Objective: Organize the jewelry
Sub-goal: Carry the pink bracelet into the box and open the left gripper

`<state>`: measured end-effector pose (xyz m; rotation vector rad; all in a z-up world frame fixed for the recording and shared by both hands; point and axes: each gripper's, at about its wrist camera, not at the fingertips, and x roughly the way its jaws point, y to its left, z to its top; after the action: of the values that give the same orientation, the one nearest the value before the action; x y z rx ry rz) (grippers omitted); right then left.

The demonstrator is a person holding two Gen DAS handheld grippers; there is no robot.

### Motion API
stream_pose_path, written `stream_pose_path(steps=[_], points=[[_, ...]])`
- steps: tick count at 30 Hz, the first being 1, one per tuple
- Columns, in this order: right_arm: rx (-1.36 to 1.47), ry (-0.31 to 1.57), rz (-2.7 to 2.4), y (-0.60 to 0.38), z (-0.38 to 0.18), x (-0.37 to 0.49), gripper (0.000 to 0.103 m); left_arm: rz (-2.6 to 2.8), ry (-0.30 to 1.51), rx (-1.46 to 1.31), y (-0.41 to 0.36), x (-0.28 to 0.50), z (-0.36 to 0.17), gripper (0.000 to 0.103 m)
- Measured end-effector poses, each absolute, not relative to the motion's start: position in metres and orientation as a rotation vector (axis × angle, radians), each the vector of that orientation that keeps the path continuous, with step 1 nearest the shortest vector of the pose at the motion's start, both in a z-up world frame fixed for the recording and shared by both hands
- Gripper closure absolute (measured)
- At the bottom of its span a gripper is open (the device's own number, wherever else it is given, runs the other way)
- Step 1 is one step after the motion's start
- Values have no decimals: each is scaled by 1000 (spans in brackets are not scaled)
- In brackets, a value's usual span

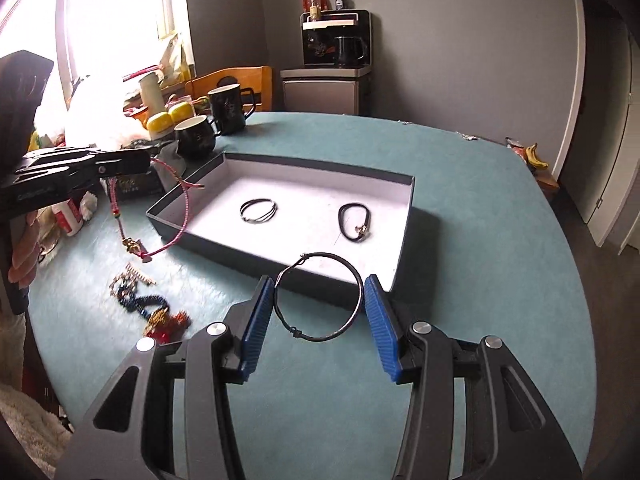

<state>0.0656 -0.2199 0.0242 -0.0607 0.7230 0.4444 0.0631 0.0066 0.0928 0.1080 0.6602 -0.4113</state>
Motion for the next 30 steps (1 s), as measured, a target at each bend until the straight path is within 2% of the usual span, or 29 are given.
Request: stream_pose_path(steps=[5,10,17,30], points=[[-18,670,384,-220,36,99,56,-338,633,78,21,96,98,100],[-18,670,352,-209,31,126,56,-257,667,90,27,128,77,100],[-62,782,351,-186,2,151,56,-170,767,147,30,157,29,100],[-74,922,399,-157,-23,168,56,-190,829,117,45,169,1,100]])
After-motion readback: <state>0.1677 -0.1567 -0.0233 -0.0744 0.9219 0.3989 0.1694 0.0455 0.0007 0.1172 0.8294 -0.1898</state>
